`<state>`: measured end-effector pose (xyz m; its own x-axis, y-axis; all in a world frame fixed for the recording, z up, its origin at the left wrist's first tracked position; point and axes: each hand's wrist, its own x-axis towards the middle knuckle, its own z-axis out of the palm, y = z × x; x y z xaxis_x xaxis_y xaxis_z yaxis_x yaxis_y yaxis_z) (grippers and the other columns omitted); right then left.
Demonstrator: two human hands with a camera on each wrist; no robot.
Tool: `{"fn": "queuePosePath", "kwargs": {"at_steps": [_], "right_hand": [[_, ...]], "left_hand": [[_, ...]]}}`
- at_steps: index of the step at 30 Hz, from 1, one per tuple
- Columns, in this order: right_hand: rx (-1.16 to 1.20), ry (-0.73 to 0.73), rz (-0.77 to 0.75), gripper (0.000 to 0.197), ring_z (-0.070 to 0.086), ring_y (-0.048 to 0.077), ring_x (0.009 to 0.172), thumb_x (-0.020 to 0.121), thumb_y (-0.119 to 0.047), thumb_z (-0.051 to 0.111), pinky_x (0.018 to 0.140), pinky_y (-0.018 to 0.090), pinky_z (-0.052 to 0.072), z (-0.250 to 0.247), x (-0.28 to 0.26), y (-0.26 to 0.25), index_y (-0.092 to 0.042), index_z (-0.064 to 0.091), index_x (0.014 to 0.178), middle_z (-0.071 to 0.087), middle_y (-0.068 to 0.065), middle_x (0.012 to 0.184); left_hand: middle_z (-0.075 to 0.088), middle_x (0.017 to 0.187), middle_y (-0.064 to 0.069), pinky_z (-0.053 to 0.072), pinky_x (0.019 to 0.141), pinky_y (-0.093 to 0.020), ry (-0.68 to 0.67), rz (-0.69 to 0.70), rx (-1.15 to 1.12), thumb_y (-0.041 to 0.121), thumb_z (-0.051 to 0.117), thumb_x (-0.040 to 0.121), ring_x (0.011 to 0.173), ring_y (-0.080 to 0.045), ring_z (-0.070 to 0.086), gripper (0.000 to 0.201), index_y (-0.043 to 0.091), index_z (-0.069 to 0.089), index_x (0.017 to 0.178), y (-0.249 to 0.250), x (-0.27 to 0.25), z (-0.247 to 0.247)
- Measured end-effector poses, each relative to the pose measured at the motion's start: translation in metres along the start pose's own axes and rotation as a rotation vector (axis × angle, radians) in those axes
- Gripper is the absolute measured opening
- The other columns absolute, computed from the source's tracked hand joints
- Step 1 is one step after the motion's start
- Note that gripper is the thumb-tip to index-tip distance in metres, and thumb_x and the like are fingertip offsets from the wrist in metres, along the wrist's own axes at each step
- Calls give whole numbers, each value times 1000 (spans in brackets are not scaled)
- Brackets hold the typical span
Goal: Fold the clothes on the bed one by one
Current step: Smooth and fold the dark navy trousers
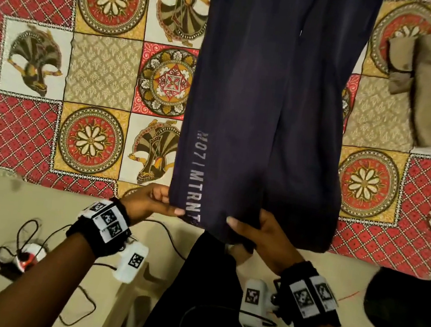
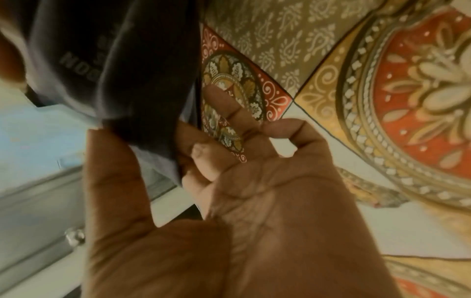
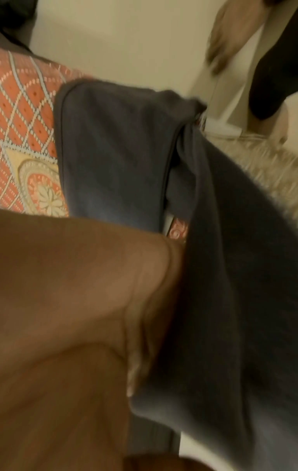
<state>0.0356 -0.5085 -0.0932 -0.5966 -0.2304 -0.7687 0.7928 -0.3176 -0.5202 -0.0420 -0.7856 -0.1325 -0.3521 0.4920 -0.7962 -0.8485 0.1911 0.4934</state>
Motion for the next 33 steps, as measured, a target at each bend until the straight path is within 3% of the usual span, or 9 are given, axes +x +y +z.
{"fn": "queuePosePath", "kwargs": {"at_steps": [8, 11, 16, 19, 21, 24, 27, 31, 33], "right_hand": [[-188, -35, 79, 48, 65, 8, 119, 84, -1, 77, 93, 22, 53, -3, -31, 33, -21, 62, 126, 72, -10, 123], [-212, -48, 56, 46, 65, 7, 118, 86, -4, 76, 93, 22, 53, 1, -51, 28, -20, 63, 127, 71, -10, 124], [-133, -71, 18, 50, 63, 10, 122, 89, -4, 72, 99, 27, 52, 0, -73, 33, -14, 58, 136, 68, -3, 131], [-174, -53, 70, 42, 67, 8, 115, 92, -5, 69, 91, 22, 54, -4, -63, 71, -18, 59, 131, 70, -4, 128], [-243, 21, 176, 29, 71, 8, 91, 90, -14, 75, 75, 22, 53, -15, -45, 111, -20, 62, 117, 72, 2, 118], [-258, 253, 389, 20, 69, 13, 66, 87, -14, 78, 57, 22, 48, -45, -29, 169, -11, 59, 93, 67, 11, 89], [-425, 441, 523, 7, 73, 32, 85, 93, -20, 64, 68, 35, 53, -80, -25, 210, -14, 64, 96, 74, 15, 101], [-461, 489, 378, 18, 70, 39, 96, 70, -40, 65, 80, 45, 56, -115, -3, 234, -28, 62, 84, 74, 15, 107], [-408, 502, 249, 4, 71, 33, 86, 83, -29, 68, 70, 37, 60, -98, -7, 189, -26, 64, 83, 74, 13, 99]], "left_hand": [[70, 112, -23, 53, 95, -44, 284, 324, -94, 40, 97, 50, 103, -34, 66, 70, 8, 74, 107, -12, -25, 30], [75, 99, -11, 52, 60, -28, 210, 350, 27, 42, 93, 58, 75, -20, 68, 63, 12, 72, 109, -3, -42, 40], [75, 103, -15, 55, 79, -26, 70, 122, 150, 37, 95, 56, 94, -22, 72, 52, 11, 79, 98, -18, -74, 44], [74, 73, 1, 48, 67, -14, 89, -38, 221, 12, 83, 77, 68, -4, 68, 7, 13, 78, 73, -44, -74, 47], [56, 48, 12, 37, 54, -12, 211, -193, 406, 7, 77, 85, 48, 1, 51, 37, 17, 64, 51, -85, -53, 35], [66, 66, 0, 53, 69, -27, 353, -396, 614, 11, 75, 78, 68, -12, 61, 14, 9, 68, 90, -165, -26, 8], [71, 99, -20, 53, 79, -42, 345, -630, 508, 3, 66, 91, 94, -33, 66, 55, 4, 44, 141, -225, -15, -4], [73, 89, -13, 56, 74, -35, 401, -511, 592, 12, 66, 93, 79, -29, 69, 35, 9, 58, 127, -212, -2, 20], [71, 78, -5, 57, 75, -32, 445, -327, 676, 14, 67, 91, 67, -23, 66, 14, 16, 68, 105, -176, 7, 37]]}}
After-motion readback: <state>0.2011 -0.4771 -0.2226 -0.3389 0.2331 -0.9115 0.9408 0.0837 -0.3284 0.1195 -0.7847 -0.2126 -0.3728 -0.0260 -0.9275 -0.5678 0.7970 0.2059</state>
